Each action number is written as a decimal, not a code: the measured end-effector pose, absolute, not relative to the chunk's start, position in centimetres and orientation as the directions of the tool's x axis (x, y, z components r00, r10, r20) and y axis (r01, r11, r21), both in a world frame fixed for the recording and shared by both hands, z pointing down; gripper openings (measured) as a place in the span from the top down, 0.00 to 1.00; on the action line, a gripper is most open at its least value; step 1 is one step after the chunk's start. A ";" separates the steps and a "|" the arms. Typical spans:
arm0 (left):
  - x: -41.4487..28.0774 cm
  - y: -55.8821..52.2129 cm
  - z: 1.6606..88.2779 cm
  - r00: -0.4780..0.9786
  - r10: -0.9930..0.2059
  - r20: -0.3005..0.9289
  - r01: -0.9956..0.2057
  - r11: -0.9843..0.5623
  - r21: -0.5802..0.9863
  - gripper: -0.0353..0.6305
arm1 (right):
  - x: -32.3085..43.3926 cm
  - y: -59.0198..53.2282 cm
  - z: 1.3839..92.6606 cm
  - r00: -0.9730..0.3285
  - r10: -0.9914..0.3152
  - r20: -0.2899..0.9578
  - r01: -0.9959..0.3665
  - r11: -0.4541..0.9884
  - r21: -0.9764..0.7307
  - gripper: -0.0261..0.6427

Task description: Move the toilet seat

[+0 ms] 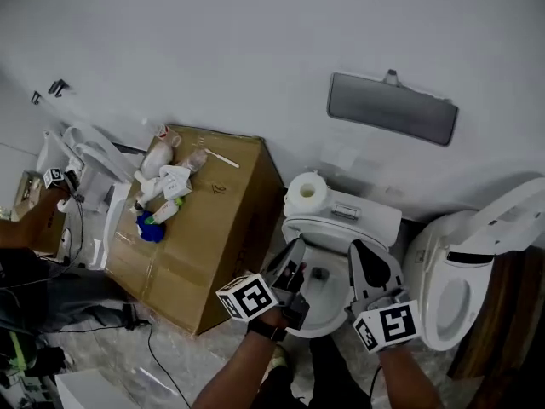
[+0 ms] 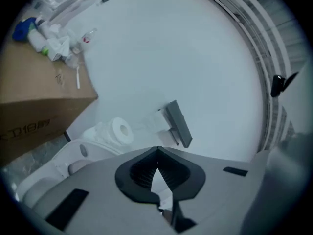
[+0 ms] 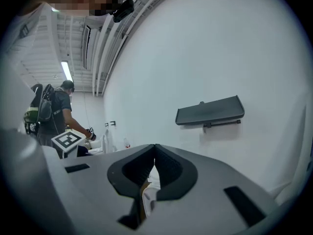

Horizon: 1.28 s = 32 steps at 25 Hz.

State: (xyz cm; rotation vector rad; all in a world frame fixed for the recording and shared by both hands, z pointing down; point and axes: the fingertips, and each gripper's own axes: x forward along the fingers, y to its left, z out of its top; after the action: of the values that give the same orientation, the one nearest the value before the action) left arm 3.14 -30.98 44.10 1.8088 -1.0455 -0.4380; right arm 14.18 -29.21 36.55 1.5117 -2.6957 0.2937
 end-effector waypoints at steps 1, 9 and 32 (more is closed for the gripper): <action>3.2 -30.3 42.9 0.582 -0.801 0.143 -0.492 -0.206 0.846 0.93 | 14.1 -28.5 36.1 -0.520 -0.845 0.126 -0.852 0.503 -0.144 0.94; 3.7 -23.6 33.9 0.663 -0.733 0.151 -0.651 -0.465 0.599 0.94 | 13.1 -22.6 32.2 -0.457 -0.881 0.120 -0.887 0.442 -0.135 0.94; -0.7 -2.7 16.8 0.745 -0.666 0.034 -0.643 -0.705 0.299 0.93 | 7.3 -2.4 17.1 -0.376 -0.926 -0.029 -0.926 0.377 -0.036 0.94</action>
State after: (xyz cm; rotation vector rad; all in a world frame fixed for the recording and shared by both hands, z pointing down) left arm -0.75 -2.67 16.80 2.6538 -1.0209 -0.1106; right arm 7.31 -2.38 17.14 1.7788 -2.6427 0.0217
